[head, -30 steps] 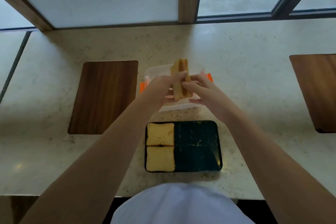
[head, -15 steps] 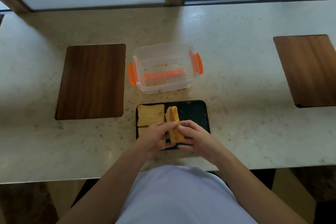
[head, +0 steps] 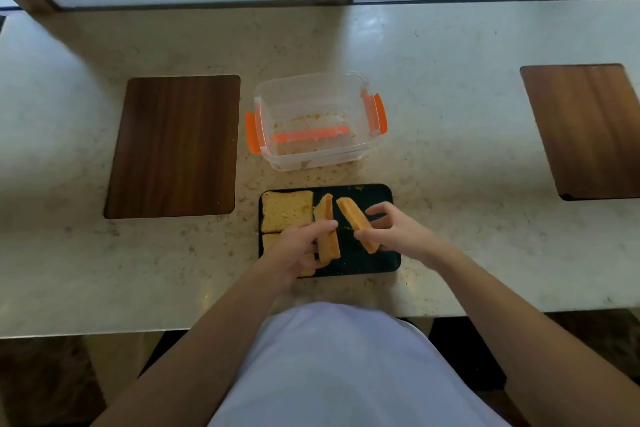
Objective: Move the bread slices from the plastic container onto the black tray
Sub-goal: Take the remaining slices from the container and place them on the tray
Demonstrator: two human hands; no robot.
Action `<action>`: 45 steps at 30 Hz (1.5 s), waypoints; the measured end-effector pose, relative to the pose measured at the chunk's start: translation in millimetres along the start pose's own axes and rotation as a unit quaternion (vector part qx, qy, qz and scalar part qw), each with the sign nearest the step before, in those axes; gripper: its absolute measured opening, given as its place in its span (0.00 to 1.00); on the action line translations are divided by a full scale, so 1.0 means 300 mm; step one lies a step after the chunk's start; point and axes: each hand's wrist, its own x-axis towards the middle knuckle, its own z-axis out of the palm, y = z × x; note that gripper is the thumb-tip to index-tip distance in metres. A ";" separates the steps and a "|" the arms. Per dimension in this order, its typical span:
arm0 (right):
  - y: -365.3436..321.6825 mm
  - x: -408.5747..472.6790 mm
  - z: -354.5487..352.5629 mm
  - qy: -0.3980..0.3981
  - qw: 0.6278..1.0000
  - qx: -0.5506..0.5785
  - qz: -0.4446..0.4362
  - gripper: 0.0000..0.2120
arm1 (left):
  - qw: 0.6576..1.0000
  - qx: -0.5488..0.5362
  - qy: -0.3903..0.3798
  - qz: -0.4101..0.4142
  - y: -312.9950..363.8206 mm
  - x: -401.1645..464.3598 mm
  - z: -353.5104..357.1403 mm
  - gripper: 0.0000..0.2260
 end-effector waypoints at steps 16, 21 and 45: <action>0.012 0.163 -0.088 0.092 0.809 -0.556 -0.169 0.43 | 0.997 0.046 0.065 0.017 0.001 0.023 0.014 0.28; 0.049 0.175 -0.111 0.104 0.818 -0.540 -0.167 0.40 | 0.994 0.059 0.094 0.004 -0.004 0.039 0.016 0.32; -0.014 -0.023 0.058 0.069 0.934 0.349 -0.028 0.15 | 0.754 0.570 0.122 0.303 0.013 0.022 0.151 0.31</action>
